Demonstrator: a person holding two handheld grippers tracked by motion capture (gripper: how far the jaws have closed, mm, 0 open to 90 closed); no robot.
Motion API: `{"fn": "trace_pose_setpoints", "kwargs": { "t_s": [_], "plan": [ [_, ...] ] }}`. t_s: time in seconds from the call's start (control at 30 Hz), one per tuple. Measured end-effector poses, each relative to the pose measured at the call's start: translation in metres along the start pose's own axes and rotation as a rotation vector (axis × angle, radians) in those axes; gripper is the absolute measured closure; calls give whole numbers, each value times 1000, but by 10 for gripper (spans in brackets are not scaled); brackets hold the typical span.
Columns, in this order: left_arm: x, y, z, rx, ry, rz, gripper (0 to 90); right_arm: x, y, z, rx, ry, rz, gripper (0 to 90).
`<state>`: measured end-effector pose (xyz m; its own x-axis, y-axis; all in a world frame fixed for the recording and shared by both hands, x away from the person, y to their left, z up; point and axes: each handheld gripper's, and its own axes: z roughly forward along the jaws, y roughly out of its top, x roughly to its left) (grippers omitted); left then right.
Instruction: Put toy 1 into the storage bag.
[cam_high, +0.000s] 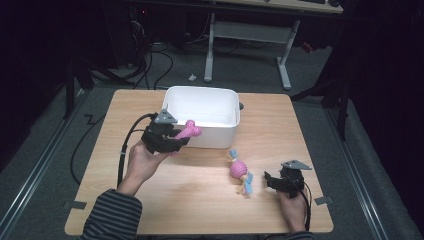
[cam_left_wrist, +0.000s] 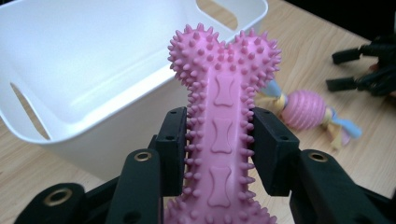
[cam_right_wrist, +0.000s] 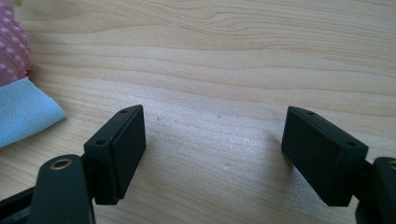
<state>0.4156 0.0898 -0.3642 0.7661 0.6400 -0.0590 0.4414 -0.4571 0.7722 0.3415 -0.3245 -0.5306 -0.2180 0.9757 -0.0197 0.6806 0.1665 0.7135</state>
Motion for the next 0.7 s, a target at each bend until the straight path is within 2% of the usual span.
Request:
{"fn": "trace_pose_setpoints", "kwargs": {
  "t_s": [0.13, 0.17, 0.23, 0.47, 0.7],
  "plan": [
    [2, 10, -2, -14, -2, -6, 587, 0, 0, 0, 0, 2, -1, 219],
    [2, 17, -3, -7, 13, 12, 587, 0, 0, 0, 1, 3, 0, 219],
    [3, 23, -2, -5, 9, 13, 587, 0, 0, 0, 1, 3, -1, 219],
    [8, 37, 3, -5, 12, 15, 587, 0, 0, 0, 0, 5, -2, 219],
    [17, 53, 10, -14, 23, -9, 585, 0, 0, 0, -2, 6, -8, 219]
  ]
}}
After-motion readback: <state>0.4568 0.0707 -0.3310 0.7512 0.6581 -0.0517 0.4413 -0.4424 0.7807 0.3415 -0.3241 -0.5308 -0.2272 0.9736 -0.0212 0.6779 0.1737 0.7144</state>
